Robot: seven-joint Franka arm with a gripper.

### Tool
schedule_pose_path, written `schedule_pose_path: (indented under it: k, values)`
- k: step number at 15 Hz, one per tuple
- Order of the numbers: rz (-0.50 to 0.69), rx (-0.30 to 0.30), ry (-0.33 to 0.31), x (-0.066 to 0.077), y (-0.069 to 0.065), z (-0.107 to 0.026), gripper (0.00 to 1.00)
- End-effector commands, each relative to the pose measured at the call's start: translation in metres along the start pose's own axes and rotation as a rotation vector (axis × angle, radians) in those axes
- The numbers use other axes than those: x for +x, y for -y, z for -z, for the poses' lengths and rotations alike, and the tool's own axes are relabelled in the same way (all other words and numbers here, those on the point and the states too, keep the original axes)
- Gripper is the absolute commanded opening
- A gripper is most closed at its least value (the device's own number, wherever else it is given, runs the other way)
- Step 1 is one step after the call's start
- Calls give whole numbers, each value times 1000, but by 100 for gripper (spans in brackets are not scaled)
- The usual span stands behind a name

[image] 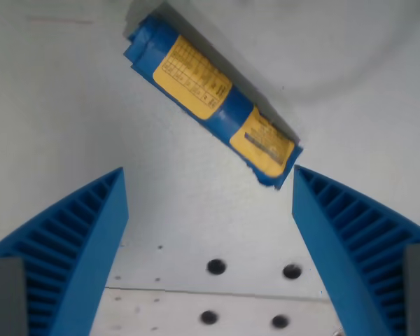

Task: Move above the blue bag

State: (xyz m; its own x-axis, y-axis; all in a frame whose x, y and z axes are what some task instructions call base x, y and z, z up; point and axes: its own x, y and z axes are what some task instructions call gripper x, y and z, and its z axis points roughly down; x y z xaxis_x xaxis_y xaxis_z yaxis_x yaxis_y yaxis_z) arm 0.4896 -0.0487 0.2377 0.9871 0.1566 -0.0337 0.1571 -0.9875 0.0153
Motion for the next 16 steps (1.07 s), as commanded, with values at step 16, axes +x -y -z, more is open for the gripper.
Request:
schedule_pose_path:
  k: [16]
  values:
    - [672,-113,-39,10,4,-54,100]
